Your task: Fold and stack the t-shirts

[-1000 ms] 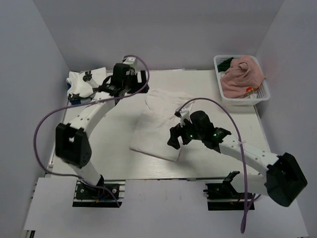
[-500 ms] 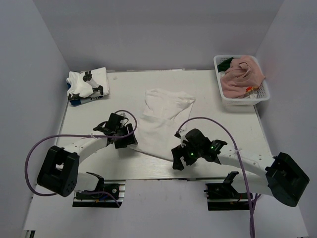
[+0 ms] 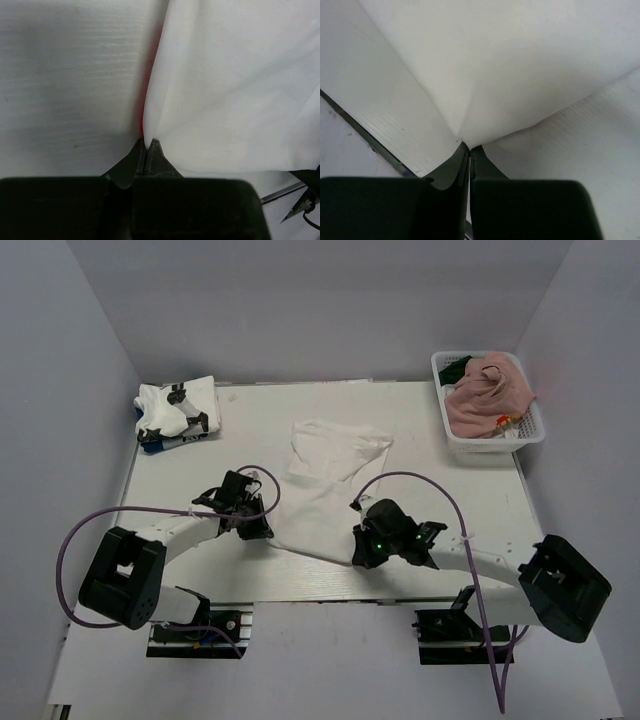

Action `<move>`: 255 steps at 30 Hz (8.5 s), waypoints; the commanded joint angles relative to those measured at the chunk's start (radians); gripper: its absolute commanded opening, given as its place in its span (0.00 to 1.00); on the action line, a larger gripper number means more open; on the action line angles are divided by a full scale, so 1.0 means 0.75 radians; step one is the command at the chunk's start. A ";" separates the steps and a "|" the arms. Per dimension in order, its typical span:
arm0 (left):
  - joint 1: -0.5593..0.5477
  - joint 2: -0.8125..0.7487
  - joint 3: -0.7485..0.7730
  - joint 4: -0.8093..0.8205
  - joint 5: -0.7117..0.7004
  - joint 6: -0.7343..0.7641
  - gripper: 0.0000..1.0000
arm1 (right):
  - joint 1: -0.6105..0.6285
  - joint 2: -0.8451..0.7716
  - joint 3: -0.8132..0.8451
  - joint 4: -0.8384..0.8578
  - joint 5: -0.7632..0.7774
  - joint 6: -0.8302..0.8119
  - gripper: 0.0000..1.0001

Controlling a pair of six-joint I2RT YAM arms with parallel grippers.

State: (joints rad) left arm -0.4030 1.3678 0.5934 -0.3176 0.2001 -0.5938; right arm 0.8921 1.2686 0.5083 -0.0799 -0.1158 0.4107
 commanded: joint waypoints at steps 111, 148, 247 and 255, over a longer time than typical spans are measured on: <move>-0.054 0.626 0.904 0.026 -0.160 0.109 1.00 | -0.539 0.693 0.866 0.037 0.072 -0.018 0.90; -0.043 0.401 0.712 -0.178 -0.226 0.107 1.00 | -0.598 0.121 0.576 0.029 0.007 -0.108 0.90; -0.015 0.751 0.559 0.231 0.529 0.440 0.00 | -0.606 -0.172 0.392 -0.071 0.408 -0.161 0.90; 0.020 0.586 0.816 0.178 0.586 0.631 0.00 | -0.609 -0.223 0.365 -0.045 0.455 -0.171 0.90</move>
State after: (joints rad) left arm -0.3927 1.8980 1.0828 -0.1596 0.6468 -0.2432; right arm 0.4389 1.1309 0.7879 -0.1406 0.1886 0.3027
